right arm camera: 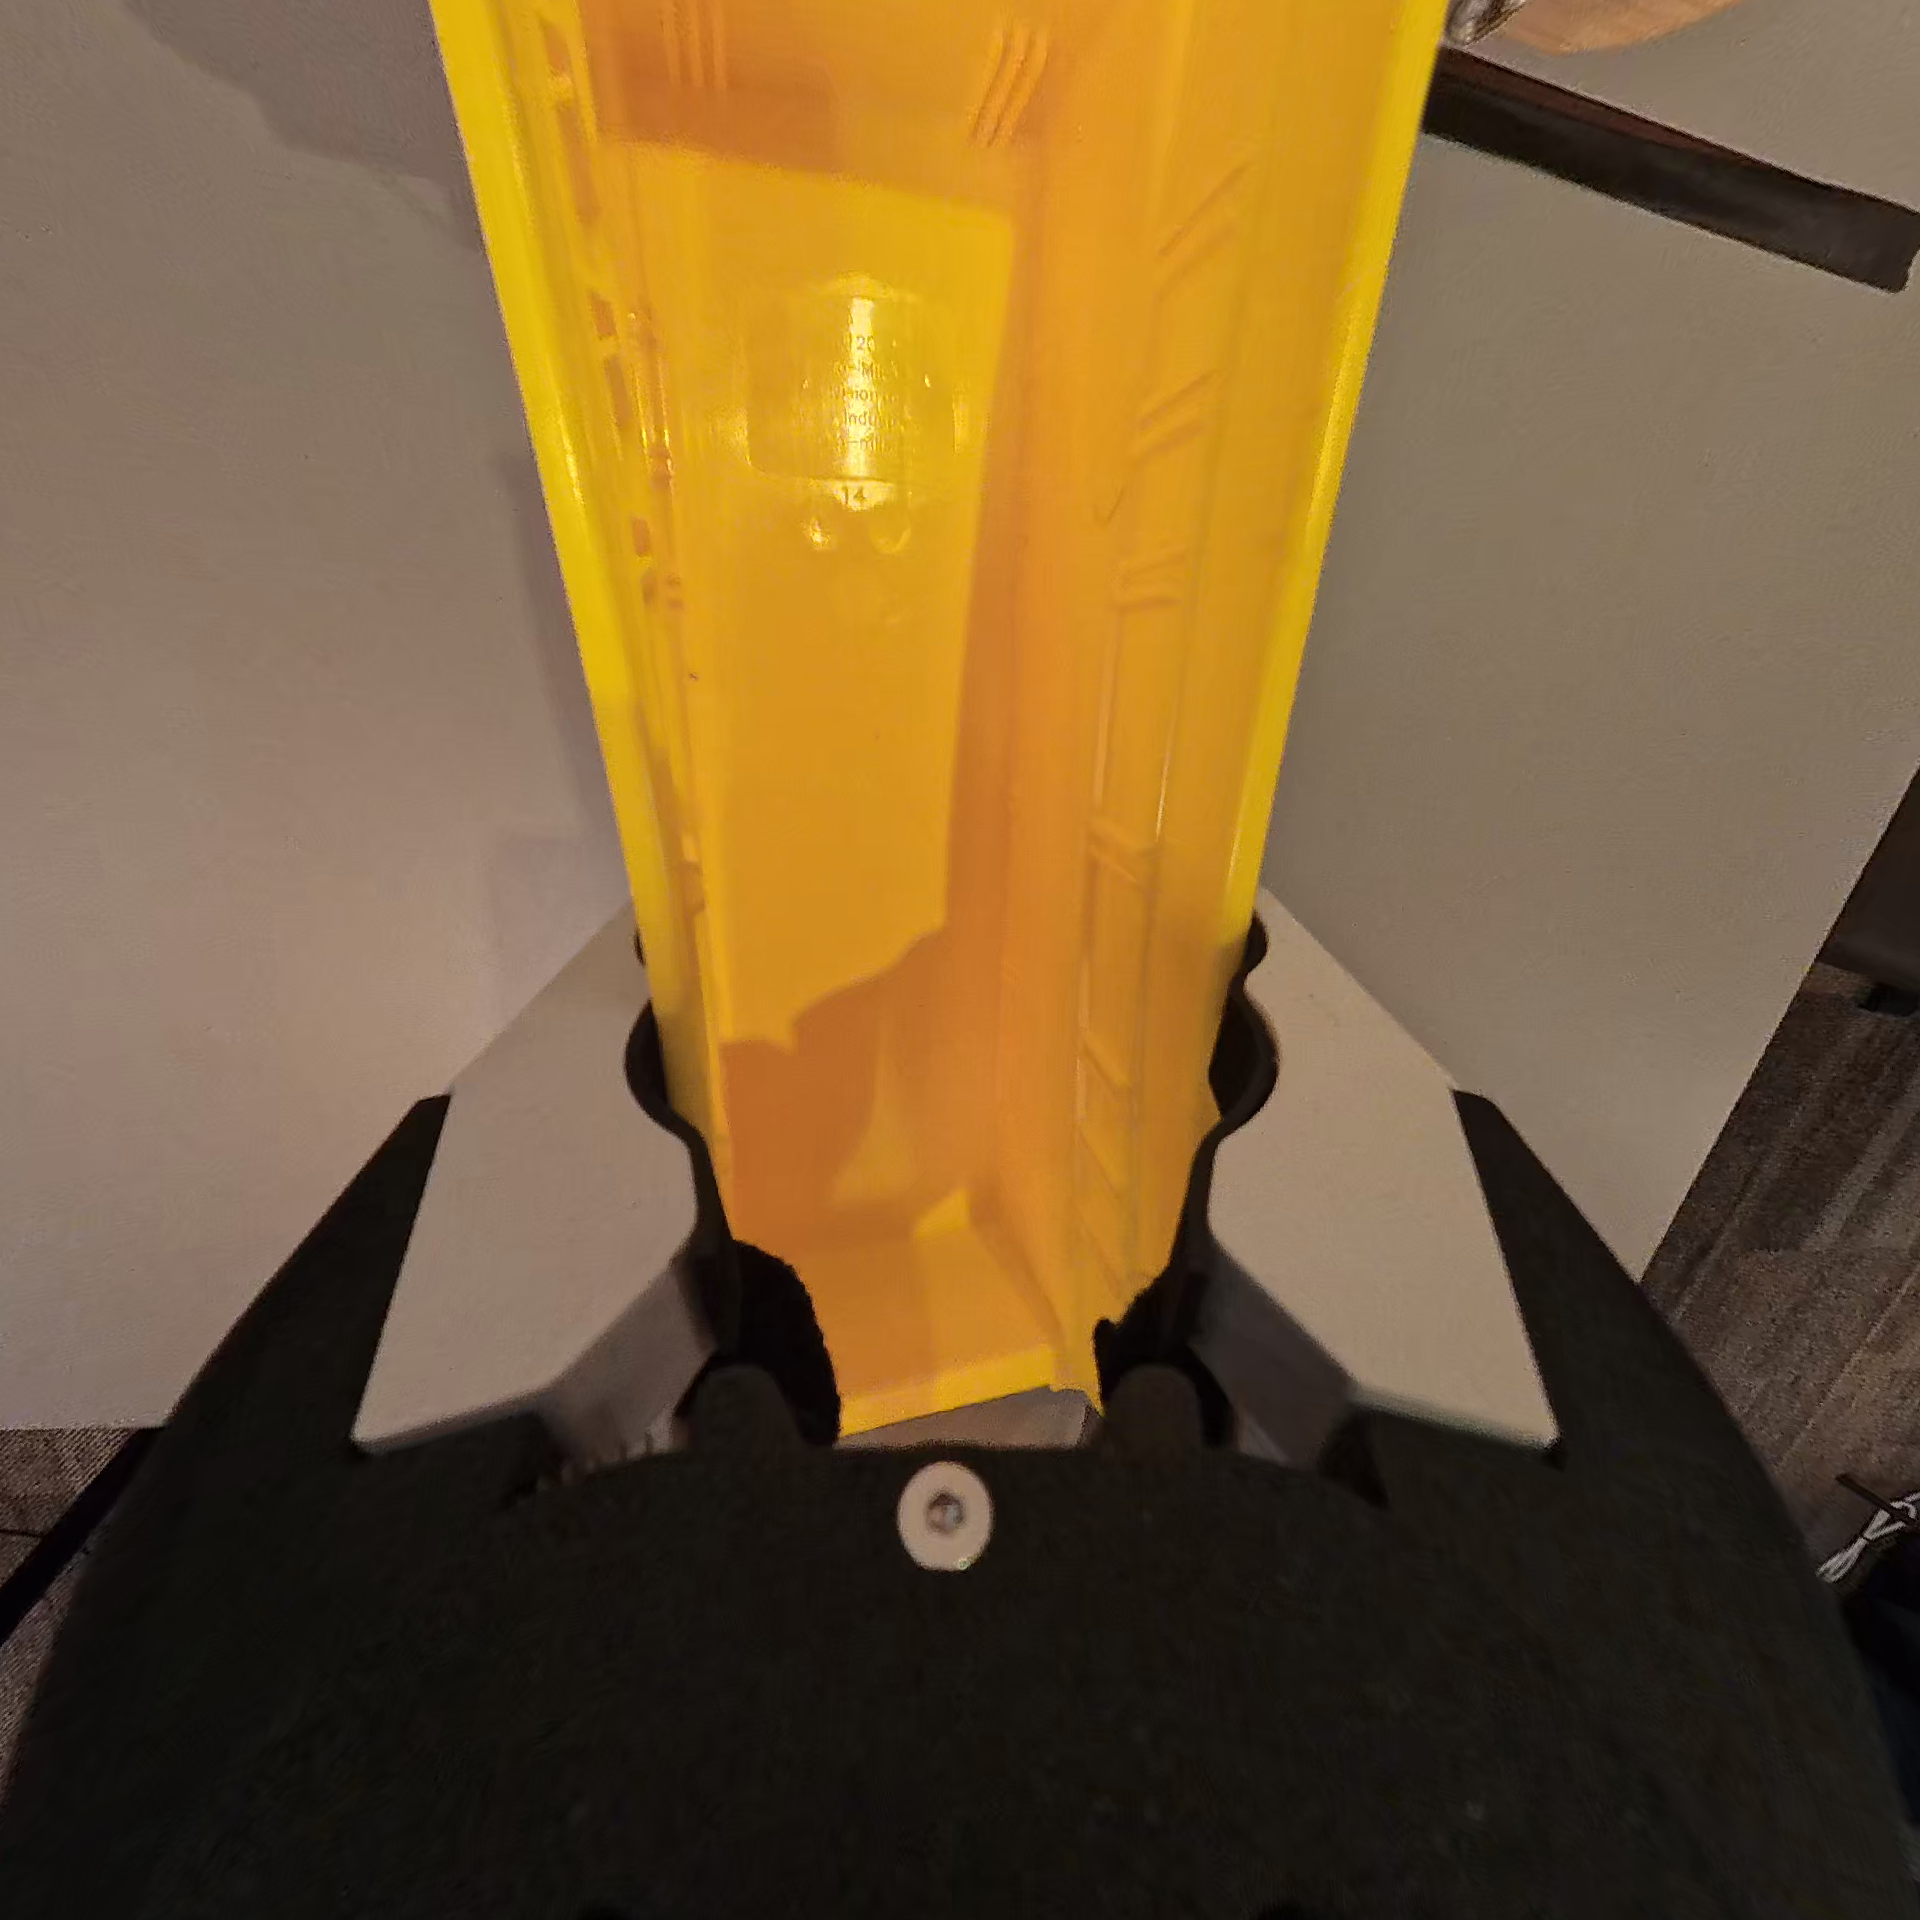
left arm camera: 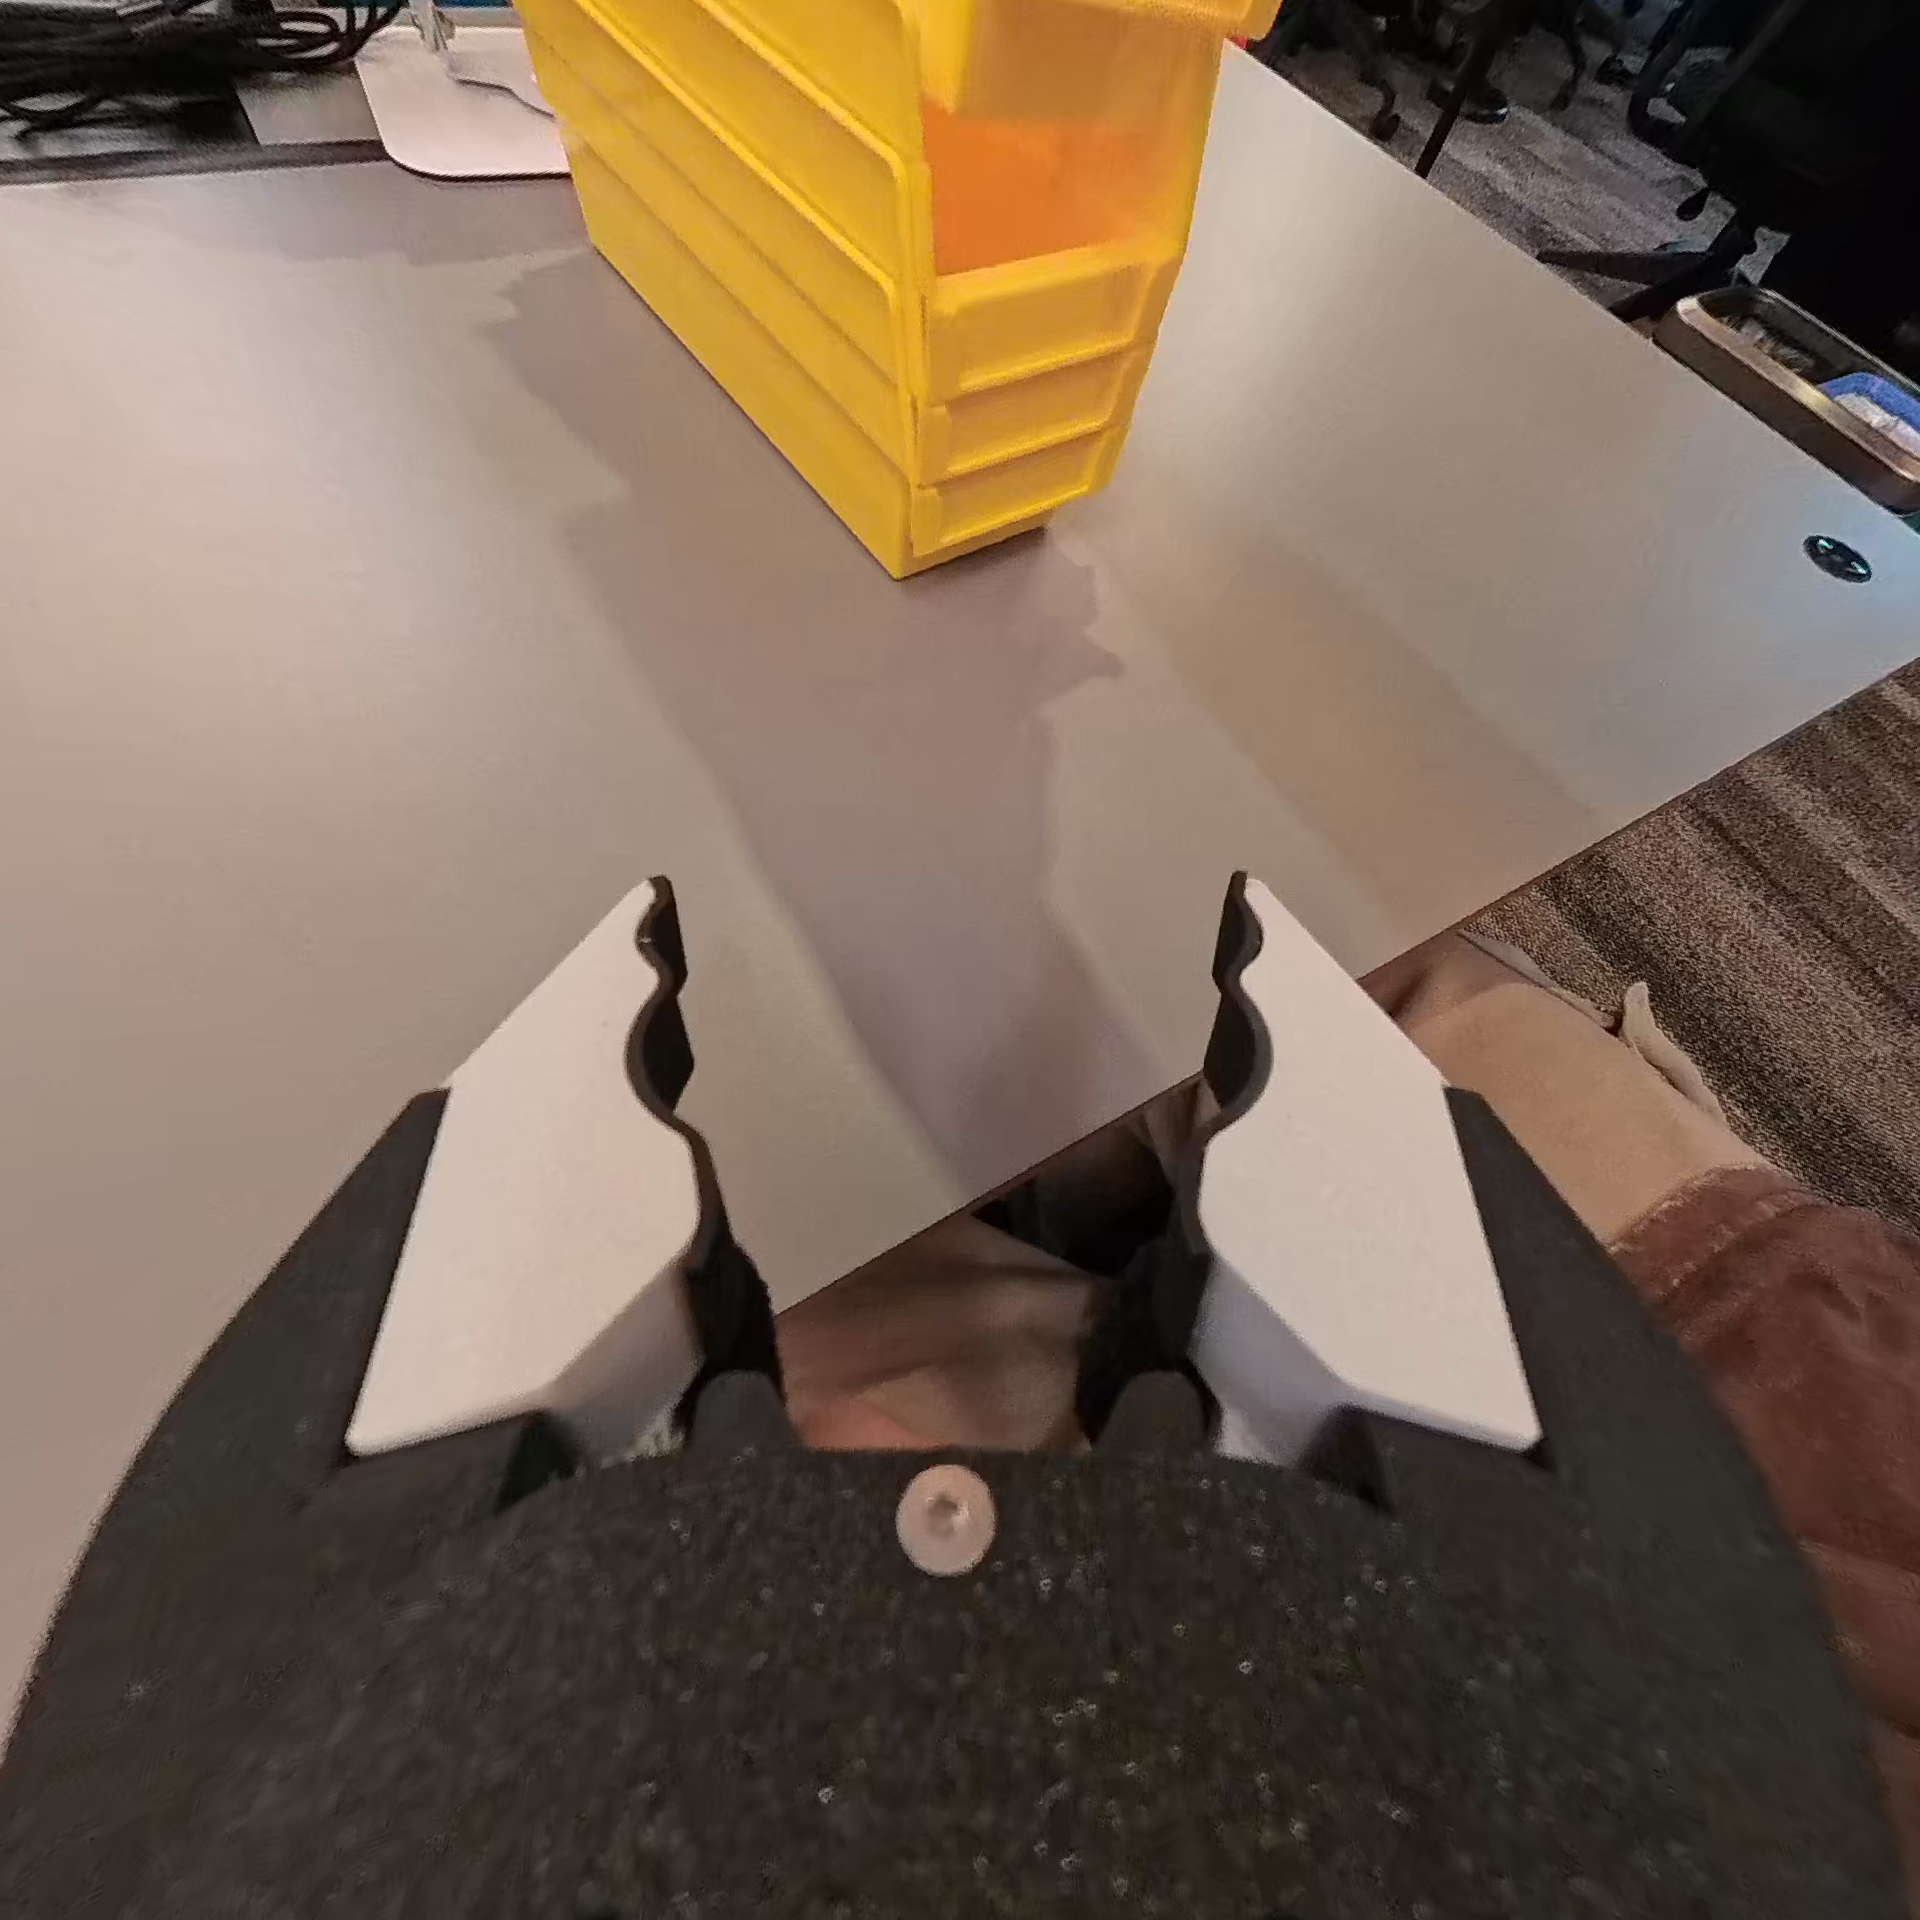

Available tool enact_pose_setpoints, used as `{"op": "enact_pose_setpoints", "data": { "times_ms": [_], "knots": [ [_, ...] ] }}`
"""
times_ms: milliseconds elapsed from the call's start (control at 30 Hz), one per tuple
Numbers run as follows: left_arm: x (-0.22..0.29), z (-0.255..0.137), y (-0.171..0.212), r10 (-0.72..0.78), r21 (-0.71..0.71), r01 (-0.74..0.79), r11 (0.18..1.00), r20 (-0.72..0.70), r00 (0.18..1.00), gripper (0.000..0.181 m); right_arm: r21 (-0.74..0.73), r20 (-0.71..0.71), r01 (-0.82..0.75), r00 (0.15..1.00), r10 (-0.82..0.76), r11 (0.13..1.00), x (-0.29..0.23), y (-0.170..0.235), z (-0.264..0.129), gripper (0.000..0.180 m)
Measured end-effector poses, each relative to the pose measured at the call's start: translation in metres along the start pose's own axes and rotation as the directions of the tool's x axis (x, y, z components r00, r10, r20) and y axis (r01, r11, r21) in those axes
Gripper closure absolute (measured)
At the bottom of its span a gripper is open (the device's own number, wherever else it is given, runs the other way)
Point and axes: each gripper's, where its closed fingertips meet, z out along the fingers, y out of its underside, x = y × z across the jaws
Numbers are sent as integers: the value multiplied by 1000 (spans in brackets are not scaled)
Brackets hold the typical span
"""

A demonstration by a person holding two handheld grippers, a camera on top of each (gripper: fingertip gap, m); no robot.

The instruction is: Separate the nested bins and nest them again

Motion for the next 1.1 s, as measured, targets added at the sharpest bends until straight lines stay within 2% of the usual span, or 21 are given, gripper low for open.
{"op": "enact_pose_setpoints", "data": {
  "times_ms": [133,300,700,800,967,1100],
  "knots": [
    [1,1,2,1,-11,-1,1000,-8,1000,80,4,-3,-8,1000,8,1000,-2,-4,5,74],
    [3,2,3,9,-16,-9,1000,-14,1000,80,-19,28,-20,999,21,1000,-5,-1,14,63],
    [3,3,6,21,-27,-21,999,-10,1000,80,11,13,-36,999,35,999,-8,-2,25,61],
    [4,3,6,29,-28,-29,999,-7,1000,80,11,7,-29,1000,29,1000,-10,-1,28,53],
    [4,3,7,34,-31,-35,999,-4,999,80,26,-20,-22,1000,22,999,-12,-2,28,54],
    [4,3,7,38,-31,-38,999,-5,999,80,-7,-28,2,1000,-2,1000,-17,6,35,44]
  ]
}}
